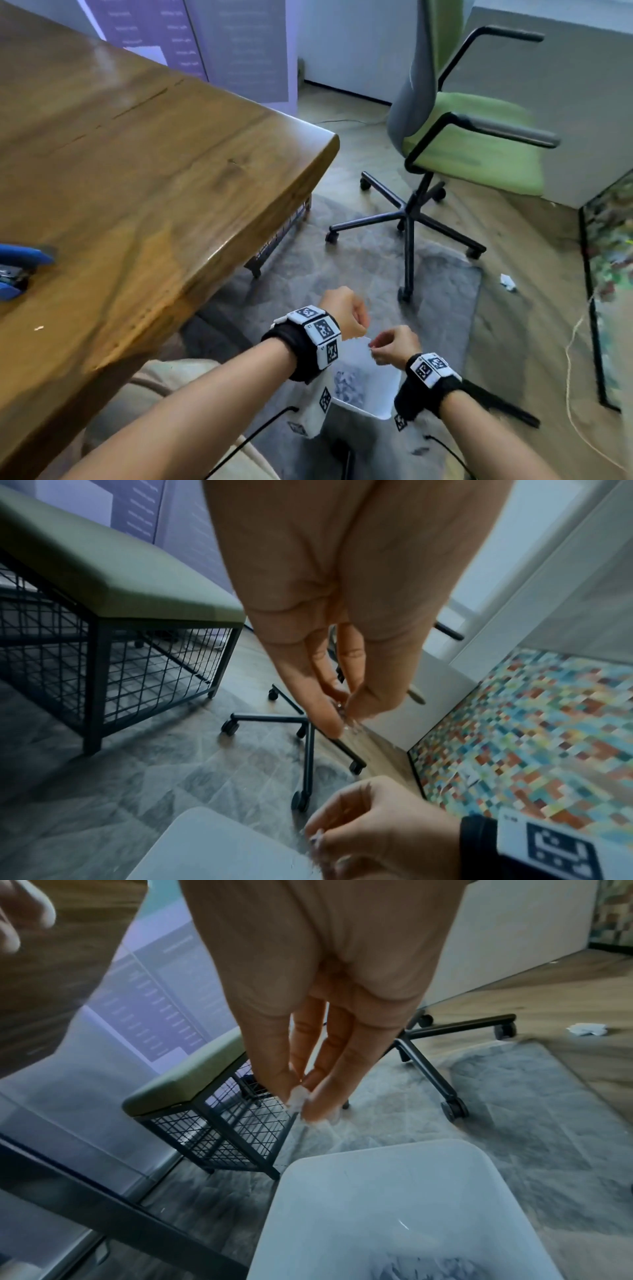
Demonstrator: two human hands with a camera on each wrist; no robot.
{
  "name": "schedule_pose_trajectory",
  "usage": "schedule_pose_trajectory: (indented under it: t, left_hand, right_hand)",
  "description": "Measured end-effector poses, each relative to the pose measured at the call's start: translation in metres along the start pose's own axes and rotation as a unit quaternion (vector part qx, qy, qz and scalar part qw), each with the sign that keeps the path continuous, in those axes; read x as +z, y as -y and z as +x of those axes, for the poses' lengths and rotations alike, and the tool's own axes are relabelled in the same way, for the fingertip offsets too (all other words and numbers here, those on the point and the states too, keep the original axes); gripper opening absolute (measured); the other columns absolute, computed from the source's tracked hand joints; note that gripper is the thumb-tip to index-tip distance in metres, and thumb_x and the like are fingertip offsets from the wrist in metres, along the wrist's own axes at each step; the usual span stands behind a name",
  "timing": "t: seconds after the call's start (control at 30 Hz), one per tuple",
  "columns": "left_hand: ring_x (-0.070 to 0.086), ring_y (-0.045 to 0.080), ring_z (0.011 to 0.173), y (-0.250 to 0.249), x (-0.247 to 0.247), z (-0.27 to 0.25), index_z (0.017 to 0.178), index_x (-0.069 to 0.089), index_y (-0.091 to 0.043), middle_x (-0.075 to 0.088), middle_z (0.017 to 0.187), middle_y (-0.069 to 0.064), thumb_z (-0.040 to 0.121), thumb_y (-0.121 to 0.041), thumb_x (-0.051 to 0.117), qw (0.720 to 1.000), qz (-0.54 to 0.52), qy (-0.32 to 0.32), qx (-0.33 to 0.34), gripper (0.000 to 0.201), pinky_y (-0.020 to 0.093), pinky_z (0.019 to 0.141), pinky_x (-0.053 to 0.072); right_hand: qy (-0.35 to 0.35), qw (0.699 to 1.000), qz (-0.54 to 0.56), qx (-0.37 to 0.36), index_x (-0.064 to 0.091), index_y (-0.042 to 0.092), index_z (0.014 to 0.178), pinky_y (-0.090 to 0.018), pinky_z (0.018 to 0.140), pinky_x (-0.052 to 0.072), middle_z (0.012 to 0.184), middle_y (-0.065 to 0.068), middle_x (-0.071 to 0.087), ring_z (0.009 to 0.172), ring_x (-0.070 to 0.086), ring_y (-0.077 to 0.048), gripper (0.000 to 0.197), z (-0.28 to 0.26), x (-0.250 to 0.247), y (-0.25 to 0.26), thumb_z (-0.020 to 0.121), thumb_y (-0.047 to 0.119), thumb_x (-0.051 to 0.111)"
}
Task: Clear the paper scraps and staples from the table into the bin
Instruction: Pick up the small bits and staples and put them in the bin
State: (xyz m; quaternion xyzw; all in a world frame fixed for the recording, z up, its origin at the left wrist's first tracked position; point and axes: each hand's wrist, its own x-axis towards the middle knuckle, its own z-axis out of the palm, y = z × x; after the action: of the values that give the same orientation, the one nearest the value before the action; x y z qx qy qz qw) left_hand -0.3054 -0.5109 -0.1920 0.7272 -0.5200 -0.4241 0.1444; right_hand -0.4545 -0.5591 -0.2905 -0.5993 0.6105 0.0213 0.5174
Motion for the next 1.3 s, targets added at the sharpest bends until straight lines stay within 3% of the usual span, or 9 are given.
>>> schedule_pose_trajectory:
  t: [0.2,0.5,0.63,0.8,0.9,0.97,1.03,1.13,1.3]
  left_hand:
    - [0.056,0.015,0.076,0.014,0.037,0.025,0.098,0.071,-0.007,0.070,0.098,0.012,0.083,0.007,0.055,0.999,-0.008,0.034,-0.039,0.026,0.021,0.063,0.045]
    - [0.060,0.016,0.072,0.030,0.045,0.036,0.096,0.071,-0.002,0.073,0.096,0.018,0.081,0.010,0.052,0.997,-0.014,0.033,-0.071,0.027,0.026,0.075,0.054]
    - [0.061,0.016,0.070,0.035,0.041,0.038,0.094,0.073,-0.002,0.074,0.095,0.017,0.079,0.011,0.055,0.996,-0.008,0.040,-0.077,0.027,0.023,0.071,0.053]
    - [0.069,0.024,0.064,0.036,0.039,0.035,0.076,0.070,-0.005,0.072,0.074,0.015,0.076,-0.006,0.074,0.994,-0.020,0.042,-0.100,0.004,0.027,0.066,0.057]
    - [0.057,0.008,0.046,0.038,0.039,0.035,0.073,0.068,-0.006,0.074,0.077,0.012,0.079,-0.025,0.073,0.995,0.002,0.032,-0.095,0.020,0.019,0.054,0.050]
    - [0.051,0.004,0.043,0.038,0.037,0.034,0.082,0.069,-0.004,0.075,0.081,0.011,0.086,-0.030,0.065,0.995,0.019,0.032,-0.091,0.026,0.015,0.047,0.043]
    - [0.062,0.013,0.055,0.038,0.036,0.032,0.095,0.068,-0.005,0.074,0.089,0.014,0.091,-0.025,0.058,0.995,0.029,0.031,-0.095,0.023,0.020,0.054,0.048]
    - [0.068,0.032,0.089,0.039,0.031,0.028,0.114,0.061,-0.014,0.070,0.103,0.016,0.090,-0.013,0.053,0.993,0.027,-0.011,-0.111,0.025,0.034,0.079,0.056]
    - [0.064,0.029,0.101,0.041,0.016,0.016,0.122,0.056,-0.018,0.061,0.118,0.011,0.082,0.004,0.052,0.995,0.024,0.018,-0.099,0.046,0.032,0.082,0.054]
  right_hand:
    - [-0.018,0.999,0.021,0.020,0.065,0.011,0.062,-0.032,0.067,0.060,0.061,-0.006,0.064,0.051,0.060,-0.014,0.020,0.018,-0.004,-0.022,0.071,-0.006,0.069]
    - [-0.021,0.999,0.006,0.025,0.075,0.007,0.079,-0.040,0.080,0.058,0.076,-0.011,0.071,0.067,0.065,-0.021,0.026,0.036,0.012,-0.048,0.078,-0.007,0.053]
    - [-0.040,0.999,-0.015,0.018,0.076,0.009,0.086,-0.027,0.076,0.054,0.081,-0.004,0.071,0.082,0.068,-0.017,0.031,0.036,0.011,-0.048,0.080,-0.009,0.052]
    - [-0.051,0.998,0.015,0.021,0.065,0.014,0.060,-0.031,0.062,0.059,0.070,-0.013,0.072,0.057,0.068,-0.019,0.021,0.035,0.009,-0.049,0.070,-0.002,0.076]
    - [-0.048,0.998,0.020,0.023,0.063,0.013,0.062,-0.023,0.046,0.050,0.061,-0.008,0.069,0.048,0.064,-0.016,0.019,0.035,0.010,-0.048,0.075,0.012,0.077]
    - [-0.031,0.999,0.010,0.026,0.065,0.012,0.073,-0.029,0.055,0.055,0.058,-0.004,0.068,0.049,0.063,-0.016,0.013,0.035,0.010,-0.047,0.085,0.017,0.066]
    - [0.007,1.000,-0.014,0.018,0.067,0.008,0.089,-0.035,0.072,0.057,0.069,-0.005,0.070,0.056,0.065,-0.017,0.014,0.036,0.010,-0.046,0.092,0.010,0.053]
    - [0.058,0.995,-0.077,-0.008,0.069,0.009,0.104,-0.025,0.070,0.050,0.095,-0.004,0.067,0.076,0.066,-0.017,0.032,0.032,0.007,-0.041,0.086,-0.004,0.047]
    - [0.098,0.985,-0.128,-0.060,0.069,0.010,0.105,-0.022,0.076,0.048,0.104,-0.012,0.070,0.087,0.064,-0.016,0.028,0.016,0.001,-0.018,0.080,-0.001,0.061]
